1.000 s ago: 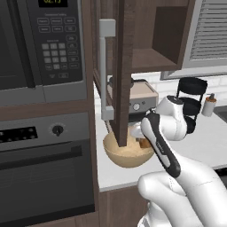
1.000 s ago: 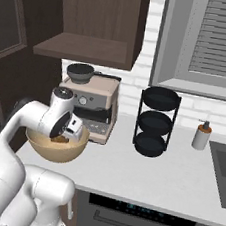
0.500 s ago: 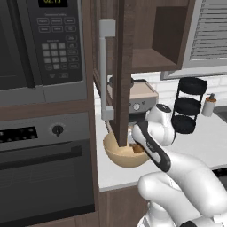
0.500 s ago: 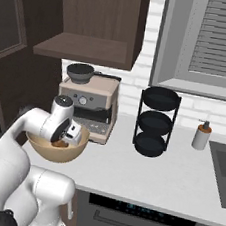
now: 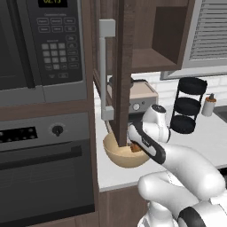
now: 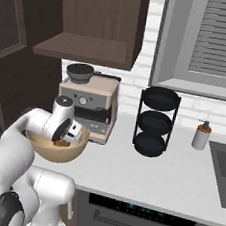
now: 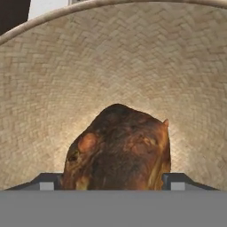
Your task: Open the cabinet, pick up the bread from the cabinet and place it in the basket. Then move the basket to the dining counter.
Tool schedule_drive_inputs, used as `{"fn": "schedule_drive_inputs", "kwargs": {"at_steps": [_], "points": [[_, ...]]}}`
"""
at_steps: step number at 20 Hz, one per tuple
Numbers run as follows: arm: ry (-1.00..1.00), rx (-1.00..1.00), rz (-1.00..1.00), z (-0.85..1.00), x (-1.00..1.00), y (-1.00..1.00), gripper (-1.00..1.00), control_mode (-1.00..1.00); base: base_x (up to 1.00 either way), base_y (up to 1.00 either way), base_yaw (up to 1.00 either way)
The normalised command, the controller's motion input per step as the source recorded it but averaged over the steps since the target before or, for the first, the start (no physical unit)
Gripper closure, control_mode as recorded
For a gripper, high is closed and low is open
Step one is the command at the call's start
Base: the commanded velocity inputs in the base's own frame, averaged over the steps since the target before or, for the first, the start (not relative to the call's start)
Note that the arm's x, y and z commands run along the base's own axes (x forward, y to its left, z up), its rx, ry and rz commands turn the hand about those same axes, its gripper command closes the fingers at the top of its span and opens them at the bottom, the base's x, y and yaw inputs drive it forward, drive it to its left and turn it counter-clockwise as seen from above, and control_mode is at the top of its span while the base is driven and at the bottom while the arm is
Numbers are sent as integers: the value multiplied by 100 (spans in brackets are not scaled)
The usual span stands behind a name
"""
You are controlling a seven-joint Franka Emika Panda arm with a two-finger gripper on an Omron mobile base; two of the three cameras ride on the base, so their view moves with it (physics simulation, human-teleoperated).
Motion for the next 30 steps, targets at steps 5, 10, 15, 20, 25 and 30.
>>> {"fn": "schedule_drive_inputs", "kwargs": {"at_steps": [5, 10, 15, 20, 25, 30], "points": [[0, 0, 1, -28, 17, 16, -100, -100, 0, 0, 0], [-6, 0, 0, -19, 20, 7, -100, -100, 0, 0, 0], [-9, 0, 0, -3, 6, 0, -100, -100, 0, 0, 0], [-8, -2, -2, 43, -21, 0, -100, -100, 0, 0, 0], [-5, -6, -14, 68, -48, -5, -100, -100, 0, 0, 0], [0, -4, -34, 55, -38, -35, -100, -100, 0, 0, 0]]}}
